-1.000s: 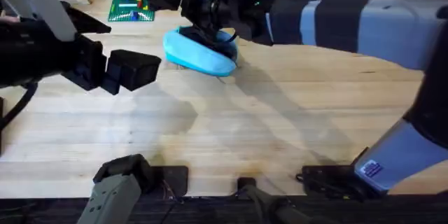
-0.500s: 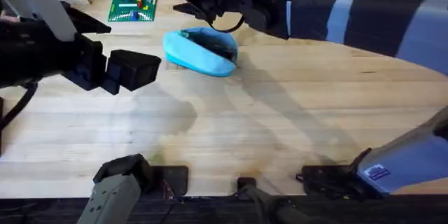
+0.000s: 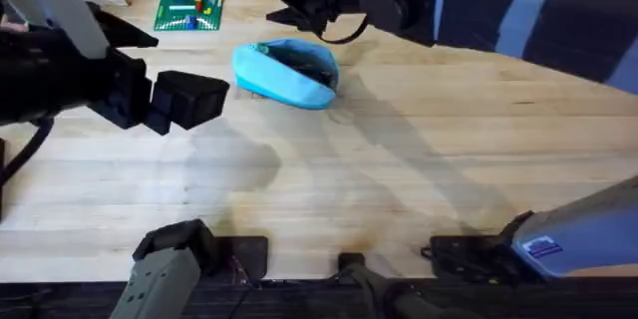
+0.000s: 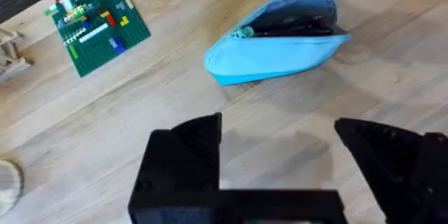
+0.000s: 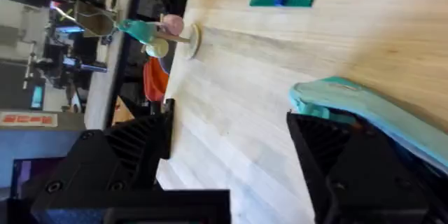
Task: Unzip the bag, pick up the pens from the table one at a time and place them inside, then zip the bag closed.
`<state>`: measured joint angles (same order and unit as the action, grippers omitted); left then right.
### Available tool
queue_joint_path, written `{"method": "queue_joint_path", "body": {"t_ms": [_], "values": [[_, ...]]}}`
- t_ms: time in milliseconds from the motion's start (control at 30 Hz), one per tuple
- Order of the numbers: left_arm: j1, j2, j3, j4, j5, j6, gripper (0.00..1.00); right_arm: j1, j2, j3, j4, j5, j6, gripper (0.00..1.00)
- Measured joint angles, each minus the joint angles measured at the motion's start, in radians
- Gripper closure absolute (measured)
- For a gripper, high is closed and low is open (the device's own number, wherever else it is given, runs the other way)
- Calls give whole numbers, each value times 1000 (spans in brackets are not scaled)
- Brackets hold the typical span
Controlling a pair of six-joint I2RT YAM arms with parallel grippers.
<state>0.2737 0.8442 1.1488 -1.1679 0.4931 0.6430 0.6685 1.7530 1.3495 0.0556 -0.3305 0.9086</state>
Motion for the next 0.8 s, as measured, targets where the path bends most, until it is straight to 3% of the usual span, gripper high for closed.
{"method": "queue_joint_path", "body": {"t_ms": [533, 800], "values": [[0, 0, 0, 0, 0, 0, 5, -9, -32, 0, -285, 91, -87, 5], [0, 0, 0, 0, 0, 0, 5, -9, -32, 0, -326, 133, -107, 4]]}}
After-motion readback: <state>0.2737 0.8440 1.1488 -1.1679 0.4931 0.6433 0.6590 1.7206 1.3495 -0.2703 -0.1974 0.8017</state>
